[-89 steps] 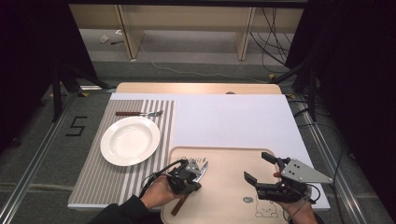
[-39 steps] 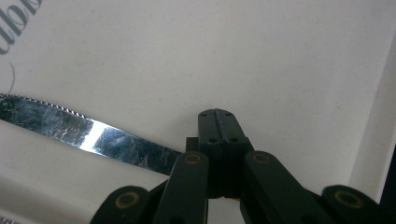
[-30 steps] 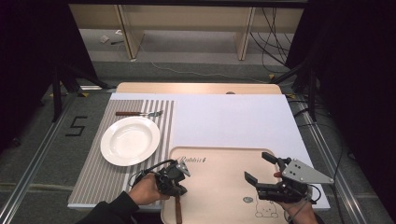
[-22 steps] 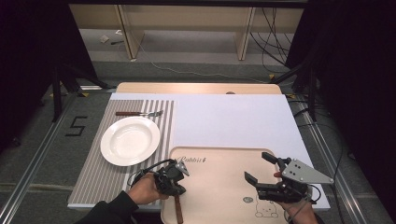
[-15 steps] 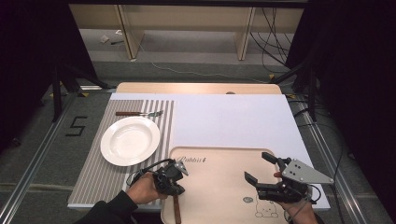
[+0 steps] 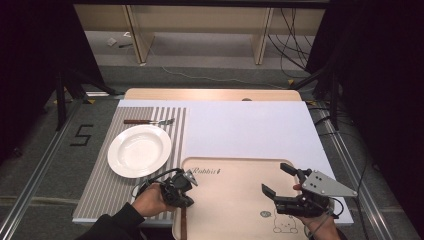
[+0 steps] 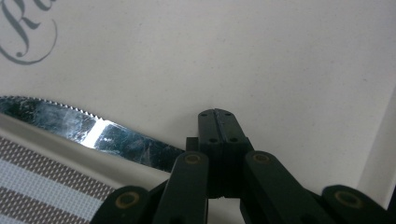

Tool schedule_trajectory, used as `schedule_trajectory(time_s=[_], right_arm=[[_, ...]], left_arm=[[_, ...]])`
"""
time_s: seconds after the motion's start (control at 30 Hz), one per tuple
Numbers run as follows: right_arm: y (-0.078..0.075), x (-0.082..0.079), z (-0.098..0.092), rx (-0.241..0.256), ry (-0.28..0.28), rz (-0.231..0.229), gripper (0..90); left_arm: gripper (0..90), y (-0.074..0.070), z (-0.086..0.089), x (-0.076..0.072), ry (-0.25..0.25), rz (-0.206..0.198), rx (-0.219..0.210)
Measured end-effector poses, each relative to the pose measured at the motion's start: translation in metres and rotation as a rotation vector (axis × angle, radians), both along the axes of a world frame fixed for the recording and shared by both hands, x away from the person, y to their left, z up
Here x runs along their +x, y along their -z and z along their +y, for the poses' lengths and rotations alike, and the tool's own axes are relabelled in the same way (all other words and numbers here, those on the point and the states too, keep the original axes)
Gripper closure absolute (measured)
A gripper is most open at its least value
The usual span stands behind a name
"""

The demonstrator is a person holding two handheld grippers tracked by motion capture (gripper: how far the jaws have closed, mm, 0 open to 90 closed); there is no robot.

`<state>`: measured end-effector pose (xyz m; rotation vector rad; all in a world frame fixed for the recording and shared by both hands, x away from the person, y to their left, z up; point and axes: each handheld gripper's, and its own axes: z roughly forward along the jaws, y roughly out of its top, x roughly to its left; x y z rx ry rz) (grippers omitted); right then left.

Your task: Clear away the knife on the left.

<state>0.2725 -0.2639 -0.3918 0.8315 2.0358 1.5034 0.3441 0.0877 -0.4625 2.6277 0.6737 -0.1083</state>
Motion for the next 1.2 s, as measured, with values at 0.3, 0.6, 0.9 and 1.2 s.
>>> schedule_trajectory(time_s=[0.3, 0.6, 0.9, 1.2], right_arm=[[0.0000, -0.0001, 0.0001, 0.000, 0.000, 0.001, 16.2], [-0.0002, -0.0001, -0.0002, 0.000, 0.000, 0.001, 16.2], [0.0000, 0.0003, -0.0013, 0.005, 0.003, -0.001, 16.2], [0.0011, 0.0012, -0.0023, 0.004, 0.006, 0.004, 16.2]], left_arm=[[89.4, 0.0001, 0.0024, 0.0014, -0.012, -0.013, 0.002], [89.2, 0.0003, 0.0033, 0.0026, -0.025, -0.028, -0.003], [78.1, -0.0025, 0.0038, 0.0028, -0.021, -0.027, -0.035], [61.8, -0.0060, 0.0067, 0.0039, -0.040, -0.017, -0.084]])
